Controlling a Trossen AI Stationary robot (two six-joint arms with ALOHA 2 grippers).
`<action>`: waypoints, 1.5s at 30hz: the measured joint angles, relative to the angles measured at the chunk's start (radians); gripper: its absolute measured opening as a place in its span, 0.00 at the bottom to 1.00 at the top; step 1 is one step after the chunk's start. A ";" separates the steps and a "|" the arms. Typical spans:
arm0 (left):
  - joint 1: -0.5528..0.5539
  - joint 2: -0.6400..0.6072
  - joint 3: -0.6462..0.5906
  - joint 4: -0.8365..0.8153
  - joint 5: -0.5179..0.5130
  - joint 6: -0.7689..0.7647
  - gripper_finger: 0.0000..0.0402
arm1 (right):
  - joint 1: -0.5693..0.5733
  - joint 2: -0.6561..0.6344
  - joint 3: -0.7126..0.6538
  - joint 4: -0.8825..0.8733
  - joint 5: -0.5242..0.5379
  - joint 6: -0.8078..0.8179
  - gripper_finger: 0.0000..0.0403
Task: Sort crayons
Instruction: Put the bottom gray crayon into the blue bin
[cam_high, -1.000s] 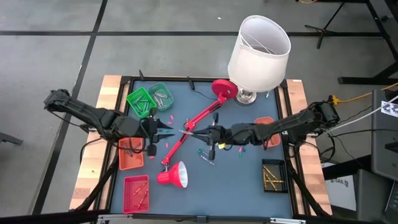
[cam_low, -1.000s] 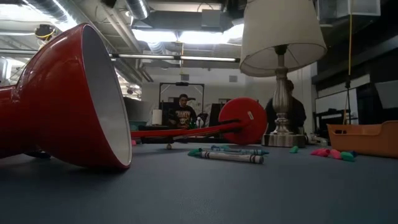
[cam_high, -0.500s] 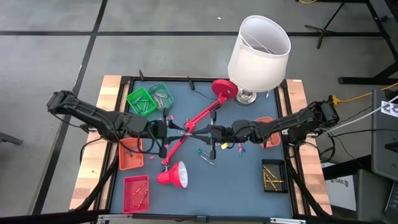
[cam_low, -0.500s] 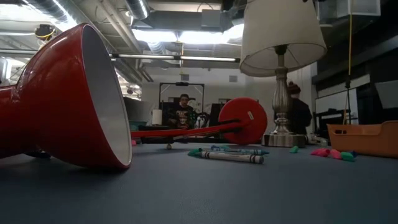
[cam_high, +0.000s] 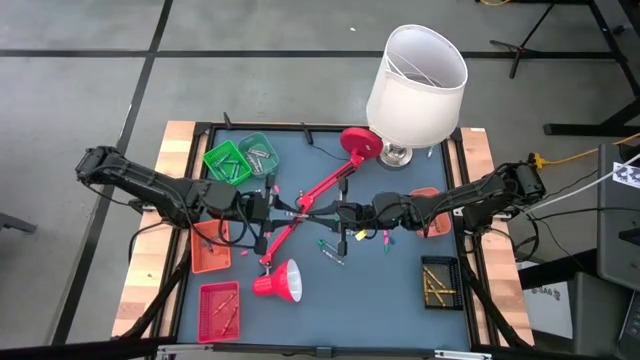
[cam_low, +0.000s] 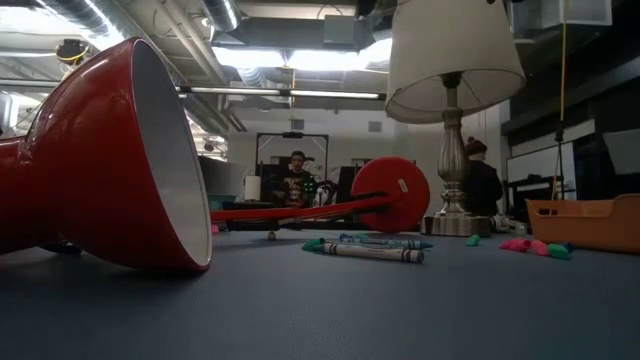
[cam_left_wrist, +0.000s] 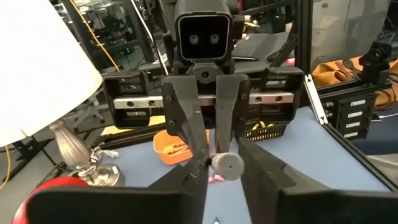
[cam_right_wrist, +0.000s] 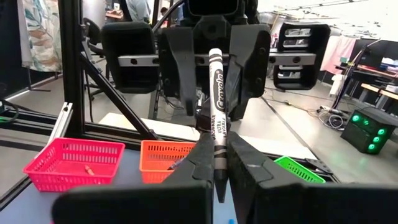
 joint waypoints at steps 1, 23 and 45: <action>0.000 0.000 0.000 0.000 -0.004 0.000 0.16 | 0.000 0.000 0.000 0.000 0.000 0.000 0.05; 0.000 0.000 0.000 -0.005 -0.045 -0.011 0.02 | 0.000 0.000 0.000 -0.003 0.042 0.040 0.19; 0.089 -0.009 0.000 -0.280 -0.167 -0.013 0.02 | 0.000 0.000 0.000 -0.405 0.082 0.157 0.37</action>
